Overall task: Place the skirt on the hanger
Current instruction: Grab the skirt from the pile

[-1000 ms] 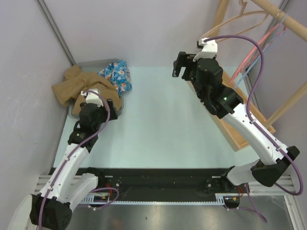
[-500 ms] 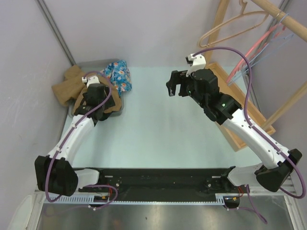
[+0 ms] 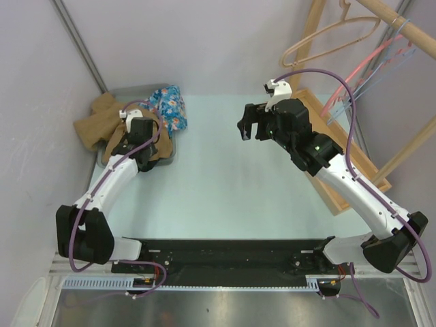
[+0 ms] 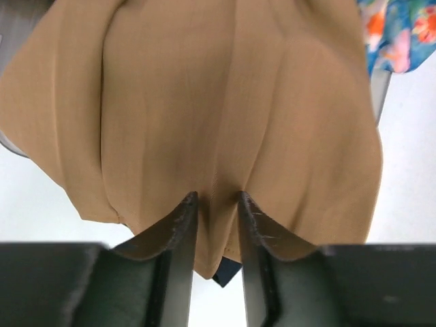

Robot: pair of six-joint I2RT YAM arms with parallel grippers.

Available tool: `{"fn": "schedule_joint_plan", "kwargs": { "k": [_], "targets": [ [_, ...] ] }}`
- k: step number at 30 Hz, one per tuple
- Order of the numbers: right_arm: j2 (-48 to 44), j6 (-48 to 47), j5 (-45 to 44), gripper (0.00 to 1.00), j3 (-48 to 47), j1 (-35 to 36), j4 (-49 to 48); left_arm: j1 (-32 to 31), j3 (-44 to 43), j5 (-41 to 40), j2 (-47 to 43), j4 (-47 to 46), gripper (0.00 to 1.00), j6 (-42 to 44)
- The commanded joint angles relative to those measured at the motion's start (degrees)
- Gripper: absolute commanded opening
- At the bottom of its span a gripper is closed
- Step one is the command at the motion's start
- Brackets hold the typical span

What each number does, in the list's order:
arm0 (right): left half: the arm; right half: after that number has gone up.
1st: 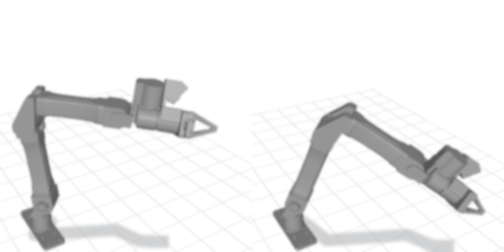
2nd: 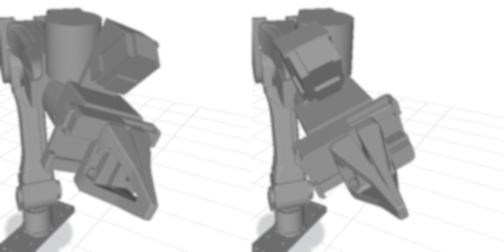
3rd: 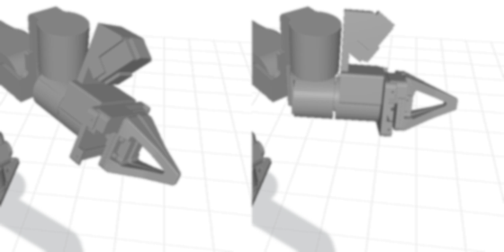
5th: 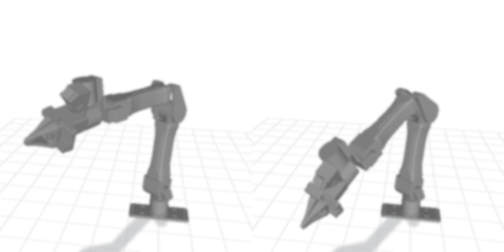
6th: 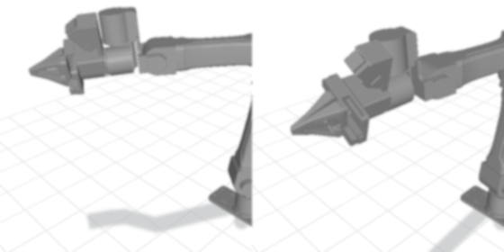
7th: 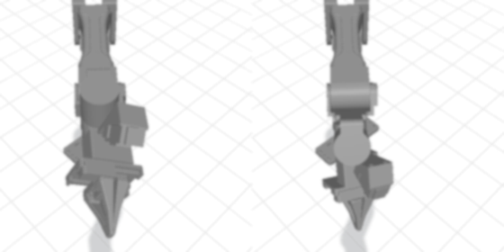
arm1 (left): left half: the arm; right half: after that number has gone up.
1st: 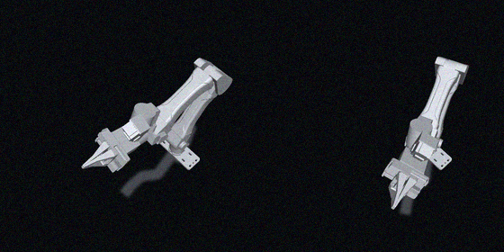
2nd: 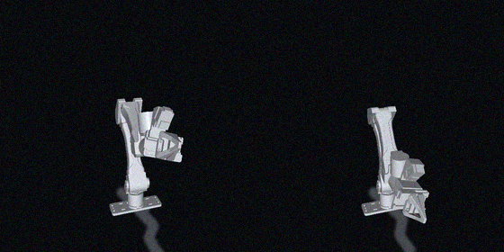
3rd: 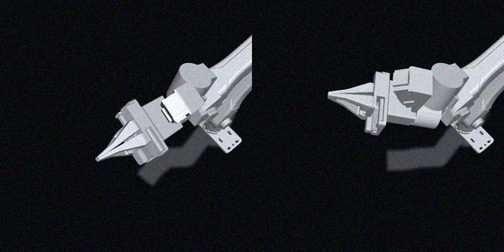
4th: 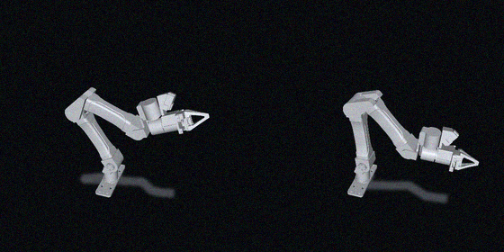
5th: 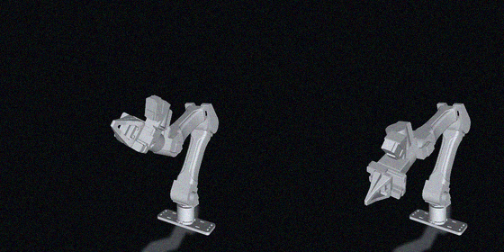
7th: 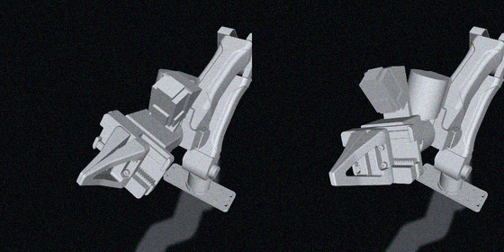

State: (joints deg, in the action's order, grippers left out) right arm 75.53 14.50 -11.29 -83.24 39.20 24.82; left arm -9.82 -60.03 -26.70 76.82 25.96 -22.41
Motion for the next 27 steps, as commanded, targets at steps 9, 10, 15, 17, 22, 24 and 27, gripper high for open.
{"fn": "schedule_joint_plan", "kwargs": {
  "k": [9, 10, 15, 17, 22, 24, 27],
  "targets": [
    [-2.3, 1.8, 0.5, 0.88, 1.1, -0.3, 0.7, -1.1, -9.6, 1.3, -2.2, 4.5, 0.00, -0.5],
    [-2.7, 1.9, 0.5, 0.88, 1.8, -0.3, 0.7, -1.5, -10.4, 1.4, -3.5, 4.9, 0.00, -1.0],
    [-4.3, 3.1, 0.7, 0.88, 3.3, -0.2, 0.5, -7.3, -17.2, 1.3, -10.5, 8.2, 0.00, -2.9],
    [-4.8, 3.3, 0.7, 0.88, 3.9, -0.2, 0.3, -9.4, -21.0, 0.4, -11.9, 8.4, 0.00, -3.7],
    [-5.6, 4.2, 1.3, 0.87, 5.3, -0.2, -0.4, -15.1, -34.3, -4.2, -10.1, 9.1, 0.00, -3.8],
    [-5.8, 4.7, 2.0, 0.87, 5.9, -0.2, -0.5, -15.7, -41.5, -5.4, -7.3, 8.8, 0.00, -2.5],
    [-6.4, 5.1, 2.4, 0.88, 6.6, -0.3, -1.1, -15.8, -51.6, -7.2, -4.0, 6.1, 0.00, 0.7]
  ]
}}
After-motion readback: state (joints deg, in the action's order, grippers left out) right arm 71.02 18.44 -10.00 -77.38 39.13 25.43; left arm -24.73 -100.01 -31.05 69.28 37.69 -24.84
